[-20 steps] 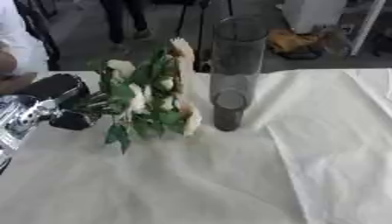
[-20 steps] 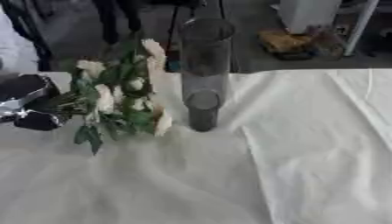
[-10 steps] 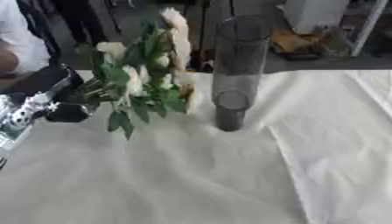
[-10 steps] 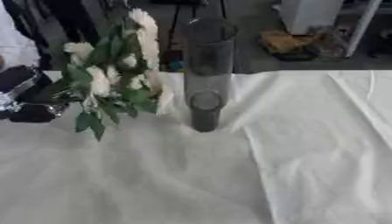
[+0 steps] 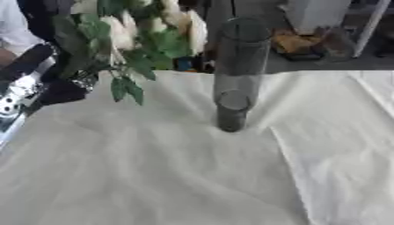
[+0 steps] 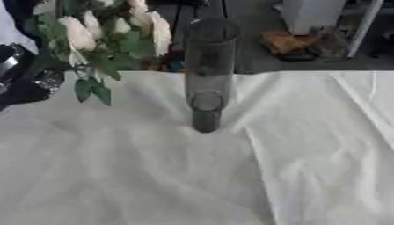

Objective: Arrange flowers into the vase.

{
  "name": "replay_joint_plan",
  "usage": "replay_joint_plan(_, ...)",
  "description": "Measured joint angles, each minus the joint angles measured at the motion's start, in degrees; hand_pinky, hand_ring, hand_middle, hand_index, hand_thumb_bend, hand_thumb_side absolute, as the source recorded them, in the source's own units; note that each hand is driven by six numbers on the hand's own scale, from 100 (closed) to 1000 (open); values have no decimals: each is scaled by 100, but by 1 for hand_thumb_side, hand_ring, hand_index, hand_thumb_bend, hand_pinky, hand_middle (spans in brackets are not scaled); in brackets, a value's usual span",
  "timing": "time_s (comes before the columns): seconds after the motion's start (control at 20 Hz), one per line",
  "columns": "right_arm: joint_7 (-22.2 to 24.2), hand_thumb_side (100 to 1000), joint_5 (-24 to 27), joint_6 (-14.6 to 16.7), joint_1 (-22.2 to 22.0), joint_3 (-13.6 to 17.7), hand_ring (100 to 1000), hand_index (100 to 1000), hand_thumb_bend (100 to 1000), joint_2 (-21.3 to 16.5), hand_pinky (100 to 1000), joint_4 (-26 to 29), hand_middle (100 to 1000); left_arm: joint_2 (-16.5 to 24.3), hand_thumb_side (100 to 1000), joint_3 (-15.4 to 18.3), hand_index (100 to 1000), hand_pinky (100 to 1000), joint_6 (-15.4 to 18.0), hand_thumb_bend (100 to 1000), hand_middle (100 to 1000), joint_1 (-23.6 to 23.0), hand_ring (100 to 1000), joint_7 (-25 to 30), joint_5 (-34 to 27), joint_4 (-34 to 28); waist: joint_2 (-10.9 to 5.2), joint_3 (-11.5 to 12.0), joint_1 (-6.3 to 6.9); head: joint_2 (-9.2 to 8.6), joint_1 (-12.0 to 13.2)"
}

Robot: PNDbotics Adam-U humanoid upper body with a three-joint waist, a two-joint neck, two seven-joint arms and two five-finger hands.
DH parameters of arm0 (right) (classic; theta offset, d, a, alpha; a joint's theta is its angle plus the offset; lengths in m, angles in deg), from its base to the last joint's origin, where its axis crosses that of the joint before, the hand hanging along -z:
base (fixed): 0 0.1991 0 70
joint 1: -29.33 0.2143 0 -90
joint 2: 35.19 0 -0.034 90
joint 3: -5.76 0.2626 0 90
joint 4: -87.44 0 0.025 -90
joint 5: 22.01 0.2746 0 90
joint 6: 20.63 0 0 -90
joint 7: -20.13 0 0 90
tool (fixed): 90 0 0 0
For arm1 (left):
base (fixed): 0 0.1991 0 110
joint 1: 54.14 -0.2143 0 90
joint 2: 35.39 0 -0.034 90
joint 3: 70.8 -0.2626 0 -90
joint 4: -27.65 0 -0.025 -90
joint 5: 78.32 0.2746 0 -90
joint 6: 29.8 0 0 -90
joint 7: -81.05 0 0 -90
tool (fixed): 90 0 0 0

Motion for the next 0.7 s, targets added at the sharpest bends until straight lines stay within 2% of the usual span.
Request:
replay_joint_plan(0.25,6,1000,4,-7,0,0,865,870,100,0,870,0,765,0,412,102,100,100,-183,100,100,102,100,-380,-318,-133,-16,8,3,0,-12)
replay_joint_plan(0.7,-8,1000,22,-20,0,0,865,870,100,0,870,0,765,-11,441,227,100,100,-278,100,100,337,100,-900,-1056,-224,-38,-14,34,1,-12)
